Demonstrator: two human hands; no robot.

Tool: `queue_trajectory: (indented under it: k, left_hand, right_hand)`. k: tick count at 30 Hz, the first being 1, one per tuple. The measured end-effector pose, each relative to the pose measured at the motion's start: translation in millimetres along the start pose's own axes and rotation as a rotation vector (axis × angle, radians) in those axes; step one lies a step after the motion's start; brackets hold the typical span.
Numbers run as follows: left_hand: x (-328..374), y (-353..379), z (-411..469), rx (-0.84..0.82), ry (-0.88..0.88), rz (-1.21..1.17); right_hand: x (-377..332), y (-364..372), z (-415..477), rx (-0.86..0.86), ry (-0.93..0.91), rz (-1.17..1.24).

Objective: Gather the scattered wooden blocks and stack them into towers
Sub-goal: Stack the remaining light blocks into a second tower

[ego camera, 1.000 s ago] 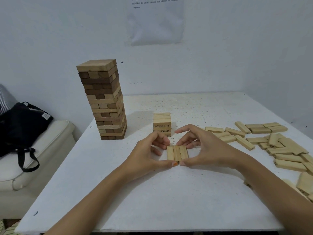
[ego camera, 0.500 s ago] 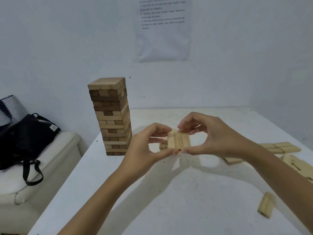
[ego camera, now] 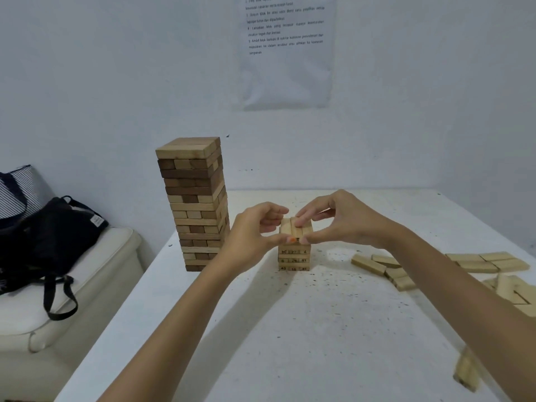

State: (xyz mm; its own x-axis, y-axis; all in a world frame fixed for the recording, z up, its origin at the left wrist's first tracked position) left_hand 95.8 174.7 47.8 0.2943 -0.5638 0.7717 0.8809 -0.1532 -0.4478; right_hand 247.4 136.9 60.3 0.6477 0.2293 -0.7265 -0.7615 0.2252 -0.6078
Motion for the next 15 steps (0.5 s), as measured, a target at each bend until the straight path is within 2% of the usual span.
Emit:
queue_trajectory:
  k: [15]
  left_hand:
    - [-14,0,-5,-0.022,-0.063,0.016]
  right_hand:
    - [6,8,2,-0.017,0.017,-0.038]
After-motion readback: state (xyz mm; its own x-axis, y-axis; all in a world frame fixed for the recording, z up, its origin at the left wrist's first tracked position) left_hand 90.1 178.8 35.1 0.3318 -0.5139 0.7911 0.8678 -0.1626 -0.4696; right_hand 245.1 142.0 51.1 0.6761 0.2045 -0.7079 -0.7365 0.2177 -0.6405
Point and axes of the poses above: each hand's wrist, its own z-axis towards the middle knuckle, its own y-axis out of the palm, x = y × z, the point moved 7 cm from there along z, towards the middle knuckle, and after that the axes turned 10 degrees about x, right-handed, at the moved point
